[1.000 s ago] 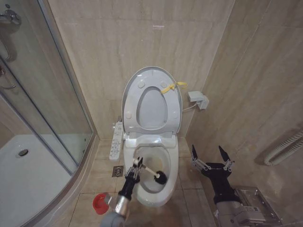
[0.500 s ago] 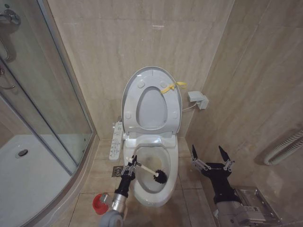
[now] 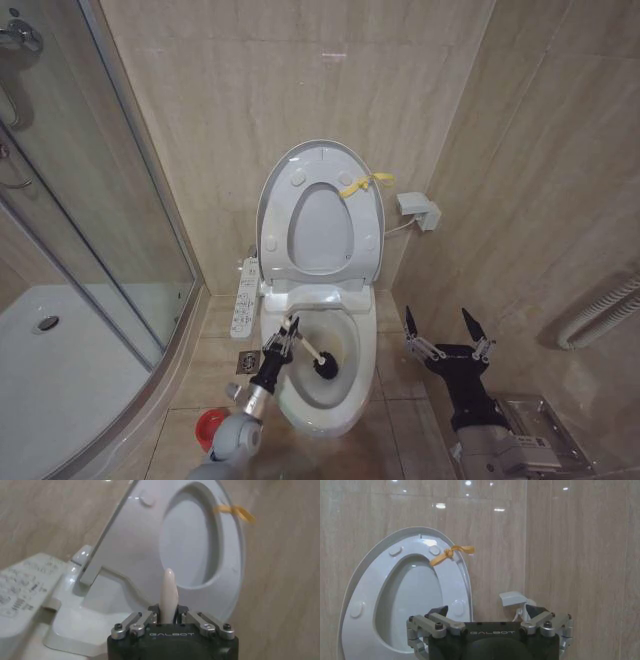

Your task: Open the toilet lid, clean the toilet bowl with a toilet brush, close the toilet lid, and flush.

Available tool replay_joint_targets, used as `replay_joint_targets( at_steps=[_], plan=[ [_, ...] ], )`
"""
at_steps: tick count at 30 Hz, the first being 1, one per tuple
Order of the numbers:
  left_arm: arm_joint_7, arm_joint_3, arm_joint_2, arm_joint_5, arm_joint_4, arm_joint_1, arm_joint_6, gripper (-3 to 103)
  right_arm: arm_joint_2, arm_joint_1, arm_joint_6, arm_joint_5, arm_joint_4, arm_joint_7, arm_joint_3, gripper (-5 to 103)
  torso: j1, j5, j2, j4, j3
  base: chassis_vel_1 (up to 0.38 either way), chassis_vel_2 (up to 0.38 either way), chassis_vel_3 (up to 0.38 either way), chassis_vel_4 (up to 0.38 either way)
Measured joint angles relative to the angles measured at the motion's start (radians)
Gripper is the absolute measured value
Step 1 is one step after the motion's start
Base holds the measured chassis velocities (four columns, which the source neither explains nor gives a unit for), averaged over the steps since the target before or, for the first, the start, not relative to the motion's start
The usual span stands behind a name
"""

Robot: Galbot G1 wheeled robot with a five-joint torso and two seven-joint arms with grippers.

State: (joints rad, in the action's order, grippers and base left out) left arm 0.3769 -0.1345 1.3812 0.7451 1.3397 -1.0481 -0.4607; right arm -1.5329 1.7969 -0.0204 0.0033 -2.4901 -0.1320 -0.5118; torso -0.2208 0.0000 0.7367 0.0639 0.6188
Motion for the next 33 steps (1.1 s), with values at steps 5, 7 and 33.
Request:
replay_joint_targets(
  at_steps=[5,7,33],
  plan=[
    [-0.007,0.019,0.023,0.096,-0.026,0.062,0.007,22,0.0,0.0,0.0,0.0,0.0,0.0,0.0,100,0.0,0.0001,0.0,0.0002,0.0,0.0,0.0,0.0,0.0],
    [0.011,0.016,0.04,0.073,-0.081,0.094,-0.013,22,0.0,0.0,0.0,0.0,0.0,0.0,0.0,100,0.0,0.0,0.0,0.0001,0.0,0.0,0.0,0.0,0.0],
    [0.072,0.004,0.089,-0.055,-0.214,0.133,-0.059,22,0.0,0.0,0.0,0.0,0.0,0.0,0.0,100,0.0,-0.0002,0.0,0.0002,0.0,0.0,0.0,0.0,0.0]
  ],
)
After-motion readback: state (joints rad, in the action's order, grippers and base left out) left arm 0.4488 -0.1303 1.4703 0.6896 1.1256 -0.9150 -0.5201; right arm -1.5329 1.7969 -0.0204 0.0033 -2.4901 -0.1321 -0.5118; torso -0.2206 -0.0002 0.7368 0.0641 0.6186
